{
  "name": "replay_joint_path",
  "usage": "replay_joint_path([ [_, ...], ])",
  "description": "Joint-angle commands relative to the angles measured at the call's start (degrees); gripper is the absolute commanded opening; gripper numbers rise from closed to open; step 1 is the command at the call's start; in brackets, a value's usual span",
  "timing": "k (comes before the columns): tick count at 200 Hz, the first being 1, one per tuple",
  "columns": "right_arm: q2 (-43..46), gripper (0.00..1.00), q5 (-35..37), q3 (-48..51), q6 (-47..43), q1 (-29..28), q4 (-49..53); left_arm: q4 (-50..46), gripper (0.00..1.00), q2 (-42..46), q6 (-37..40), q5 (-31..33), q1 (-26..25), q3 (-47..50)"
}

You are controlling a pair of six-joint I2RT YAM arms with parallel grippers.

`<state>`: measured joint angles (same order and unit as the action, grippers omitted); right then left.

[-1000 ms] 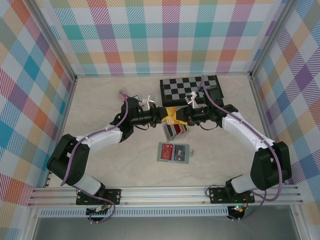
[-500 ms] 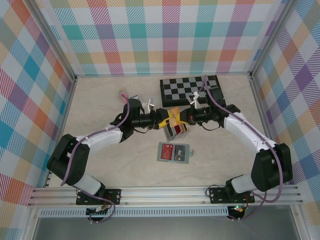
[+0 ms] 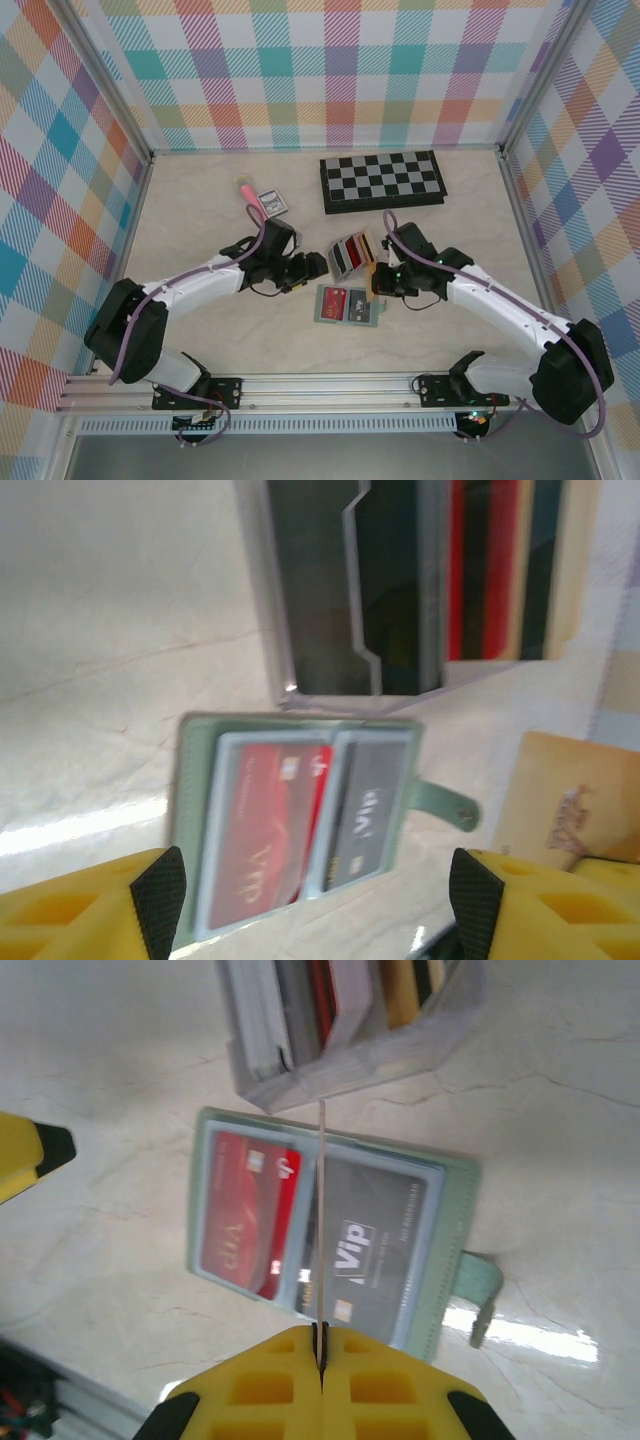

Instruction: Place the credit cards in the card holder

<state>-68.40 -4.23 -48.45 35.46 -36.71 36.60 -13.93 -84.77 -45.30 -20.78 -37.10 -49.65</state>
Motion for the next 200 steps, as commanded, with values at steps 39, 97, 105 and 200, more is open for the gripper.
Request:
replay_joint_path([
  [39, -0.8, 0.03, 9.0, 1.1, 3.4, -3.5, 1.6, -4.8, 0.71, -5.6, 1.3, 5.5, -3.1, -1.6],
  [97, -3.4, 0.04, 5.4, 5.4, 5.8, -3.8, -2.7, -3.7, 0.69, -8.9, 1.8, 4.1, -4.5, -2.3],
  [105, -3.4, 0.04, 5.1, 6.1, 6.2, -3.8, -3.6, -3.6, 0.69, -9.2, 1.8, 3.9, -4.6, -2.2],
  [200, -6.3, 0.04, 5.4, 10.5, 9.1, -3.8, -11.0, -2.5, 0.63, -12.2, 1.6, 2.5, -5.2, -1.7],
])
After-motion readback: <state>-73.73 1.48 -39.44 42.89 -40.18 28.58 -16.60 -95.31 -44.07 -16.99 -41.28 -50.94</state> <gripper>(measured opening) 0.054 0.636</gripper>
